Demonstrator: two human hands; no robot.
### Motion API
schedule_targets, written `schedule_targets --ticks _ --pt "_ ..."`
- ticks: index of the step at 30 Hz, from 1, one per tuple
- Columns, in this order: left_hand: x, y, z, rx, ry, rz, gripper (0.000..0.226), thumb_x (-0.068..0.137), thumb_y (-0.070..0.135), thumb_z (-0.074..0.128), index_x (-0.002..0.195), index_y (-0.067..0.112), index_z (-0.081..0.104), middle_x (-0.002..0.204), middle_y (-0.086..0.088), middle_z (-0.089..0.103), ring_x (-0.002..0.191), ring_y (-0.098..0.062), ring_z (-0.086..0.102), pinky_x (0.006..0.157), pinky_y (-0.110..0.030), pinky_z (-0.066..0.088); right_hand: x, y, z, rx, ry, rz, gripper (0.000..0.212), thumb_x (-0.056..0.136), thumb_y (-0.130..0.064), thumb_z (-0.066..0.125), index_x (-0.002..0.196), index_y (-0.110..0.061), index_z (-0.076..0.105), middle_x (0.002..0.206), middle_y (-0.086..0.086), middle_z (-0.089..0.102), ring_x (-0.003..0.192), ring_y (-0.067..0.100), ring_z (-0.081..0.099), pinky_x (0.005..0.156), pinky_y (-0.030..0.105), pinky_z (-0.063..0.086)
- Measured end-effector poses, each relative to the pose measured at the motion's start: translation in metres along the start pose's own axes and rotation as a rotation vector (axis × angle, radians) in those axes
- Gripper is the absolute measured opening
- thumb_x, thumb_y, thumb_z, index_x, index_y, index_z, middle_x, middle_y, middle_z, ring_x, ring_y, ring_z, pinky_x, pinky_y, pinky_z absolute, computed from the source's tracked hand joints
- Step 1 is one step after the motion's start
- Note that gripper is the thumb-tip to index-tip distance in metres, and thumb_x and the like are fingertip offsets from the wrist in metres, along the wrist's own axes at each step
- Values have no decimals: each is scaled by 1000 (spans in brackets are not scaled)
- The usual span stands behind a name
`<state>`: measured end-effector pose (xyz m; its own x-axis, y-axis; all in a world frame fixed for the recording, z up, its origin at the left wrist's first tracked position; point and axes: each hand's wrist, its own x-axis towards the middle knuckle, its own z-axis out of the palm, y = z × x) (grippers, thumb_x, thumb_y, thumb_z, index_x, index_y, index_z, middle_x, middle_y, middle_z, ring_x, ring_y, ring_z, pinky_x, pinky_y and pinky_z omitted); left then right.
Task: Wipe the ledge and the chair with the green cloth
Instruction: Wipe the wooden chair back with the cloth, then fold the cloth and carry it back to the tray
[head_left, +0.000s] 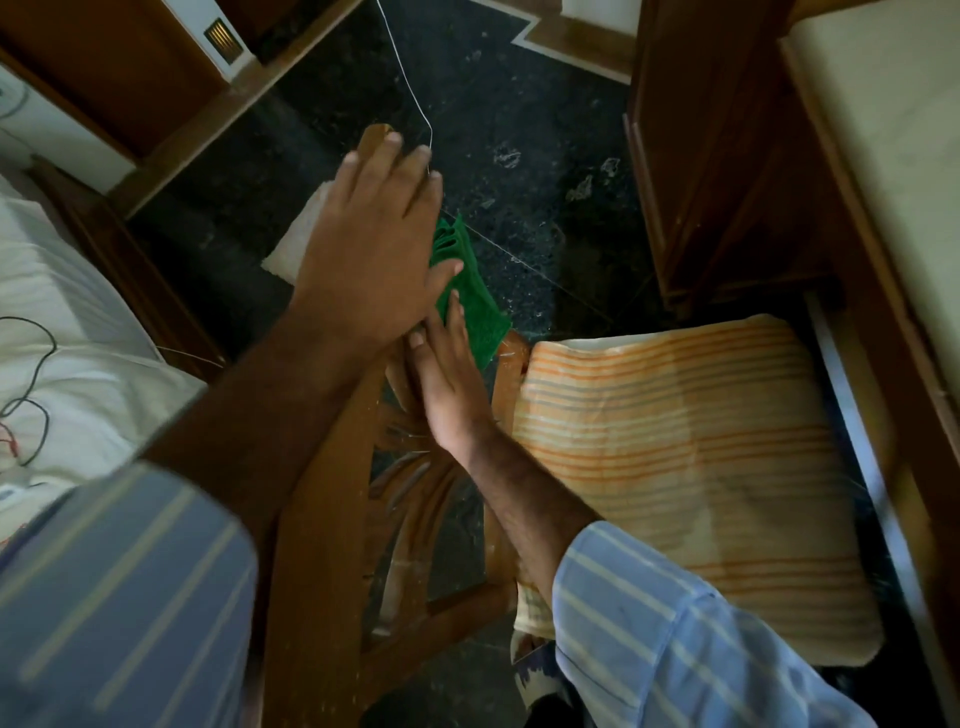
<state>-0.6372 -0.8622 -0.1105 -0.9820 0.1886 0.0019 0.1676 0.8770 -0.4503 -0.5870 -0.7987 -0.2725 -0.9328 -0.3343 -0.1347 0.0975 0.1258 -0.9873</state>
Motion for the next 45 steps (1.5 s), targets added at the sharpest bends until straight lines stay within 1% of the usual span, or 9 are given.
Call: schedule_targets --ticks 6,11,15,17,21,26,31,37,45 --pt "51 22 17 466 -298 98 68 91 72 44 141 28 56 169 -11 14 155 -38 -2 123 -61 1 2 5 -6 5 -41 -7 67 103 -49 32 168 -37 17 179 -5 -9 166 18 -4 131 44 11" --pt "56 28 28 399 -265 101 46 90 47 61 130 25 65 159 -13 39 154 -37 15 124 -56 10 5 15 -20 46 -89 -18 68 101 -30 44 166 -30 28 179 -4 2 163 18 12 119 28 24" --pt "34 41 29 -6 -239 32 32 90 16 63 122 9 64 124 -19 65 123 -37 55 104 -46 46 8 22 -53 527 103 298 48 100 4 53 148 1 53 154 21 53 145 33 49 108 31 46" --pt "17 50 28 -442 -192 -171 32 92 7 63 124 7 58 114 -20 68 106 -37 64 86 -45 53 6 22 -75 559 244 467 51 99 -6 68 147 -3 50 145 18 60 129 31 60 95 33 50" --pt "-9 60 17 -1011 -29 -302 17 93 17 71 106 15 61 103 3 65 93 -13 60 74 -18 42 -18 21 -129 533 196 624 105 82 -48 87 165 -26 27 161 3 45 147 24 45 114 42 41" --pt "-29 62 -15 -1765 -239 -283 35 93 10 69 127 16 64 122 -3 72 112 -17 70 96 -35 56 -56 -9 -198 685 34 590 49 87 -46 82 132 -32 67 140 -4 71 135 18 63 117 46 44" --pt "-43 71 -43 -2058 -283 -397 31 92 5 69 122 10 67 116 -9 75 109 -25 72 79 -32 61 -112 -55 -241 741 117 529 29 93 -18 78 121 -18 72 117 3 80 102 16 79 82 31 66" --pt "-62 106 -83 -2389 -482 -605 26 90 2 69 116 -2 67 113 -17 74 100 -24 74 75 -32 63 -191 -123 -284 636 230 402 46 97 -8 69 142 -9 63 138 13 72 126 29 69 106 44 59" --pt "-83 170 -166 -2304 -661 -344 13 94 7 65 106 12 66 104 -11 76 93 -21 75 72 -38 64 -314 -187 -333 559 563 346 26 98 -5 67 124 -4 71 110 8 81 94 19 80 72 28 66"
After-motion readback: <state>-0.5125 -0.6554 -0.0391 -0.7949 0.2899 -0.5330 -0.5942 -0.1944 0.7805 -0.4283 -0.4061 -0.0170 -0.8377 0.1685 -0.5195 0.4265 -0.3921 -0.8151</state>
